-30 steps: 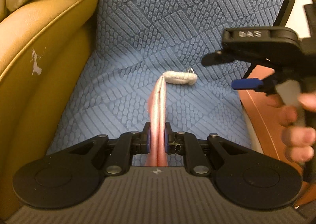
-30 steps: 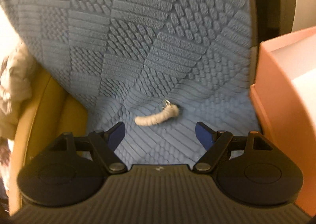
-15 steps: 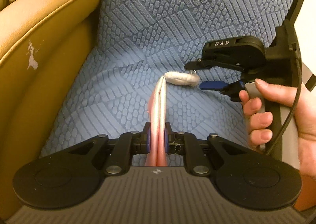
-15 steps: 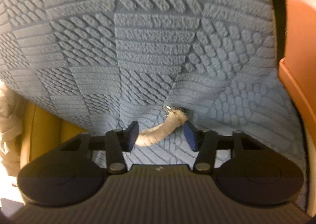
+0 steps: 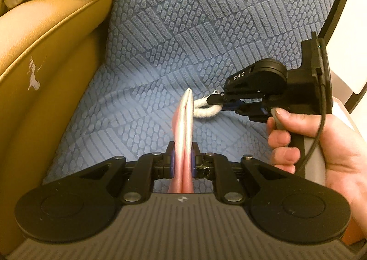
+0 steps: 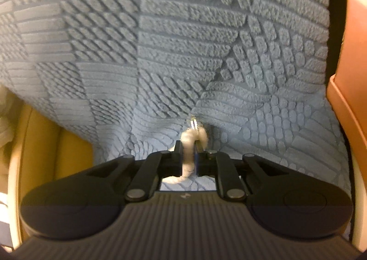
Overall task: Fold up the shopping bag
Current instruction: 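Close the right gripper on the white hair tie and lift it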
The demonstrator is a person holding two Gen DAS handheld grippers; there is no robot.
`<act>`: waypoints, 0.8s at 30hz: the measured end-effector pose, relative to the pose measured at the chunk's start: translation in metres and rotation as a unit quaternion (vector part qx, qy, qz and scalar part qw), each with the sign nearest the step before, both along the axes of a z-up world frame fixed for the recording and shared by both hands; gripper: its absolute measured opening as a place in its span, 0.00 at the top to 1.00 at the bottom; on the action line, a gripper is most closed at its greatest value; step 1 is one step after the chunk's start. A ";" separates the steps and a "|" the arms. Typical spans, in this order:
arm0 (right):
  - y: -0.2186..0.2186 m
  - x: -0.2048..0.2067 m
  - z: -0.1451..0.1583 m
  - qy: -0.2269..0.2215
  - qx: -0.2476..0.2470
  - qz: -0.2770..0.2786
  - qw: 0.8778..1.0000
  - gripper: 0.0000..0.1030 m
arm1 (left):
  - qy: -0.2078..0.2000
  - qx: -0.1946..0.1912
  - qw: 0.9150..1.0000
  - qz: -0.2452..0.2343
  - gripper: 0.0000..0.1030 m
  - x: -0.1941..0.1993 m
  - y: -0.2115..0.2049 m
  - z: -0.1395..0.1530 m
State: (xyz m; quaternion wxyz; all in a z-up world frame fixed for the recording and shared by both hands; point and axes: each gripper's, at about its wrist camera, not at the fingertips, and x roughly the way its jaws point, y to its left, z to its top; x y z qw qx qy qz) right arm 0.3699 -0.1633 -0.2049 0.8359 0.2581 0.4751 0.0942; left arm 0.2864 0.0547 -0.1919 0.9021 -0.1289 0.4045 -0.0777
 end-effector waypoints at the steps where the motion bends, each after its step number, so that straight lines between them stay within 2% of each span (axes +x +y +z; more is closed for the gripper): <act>1: 0.000 -0.004 0.003 -0.003 0.004 0.001 1.000 0.88 | -0.001 0.000 1.000 -0.002 0.86 0.000 0.000 0.000; 10: 0.008 -0.047 0.026 -0.026 0.003 0.003 1.000 0.88 | -0.008 -0.027 1.000 -0.010 0.86 -0.003 0.001 0.005; 15: -0.001 -0.067 0.037 -0.035 -0.002 -0.001 0.999 0.88 | -0.011 -0.028 0.999 -0.016 0.86 -0.006 -0.001 0.007; 24: -0.015 -0.077 0.055 -0.046 0.003 -0.004 0.999 0.88 | -0.011 -0.039 0.998 -0.054 0.86 -0.012 -0.014 0.009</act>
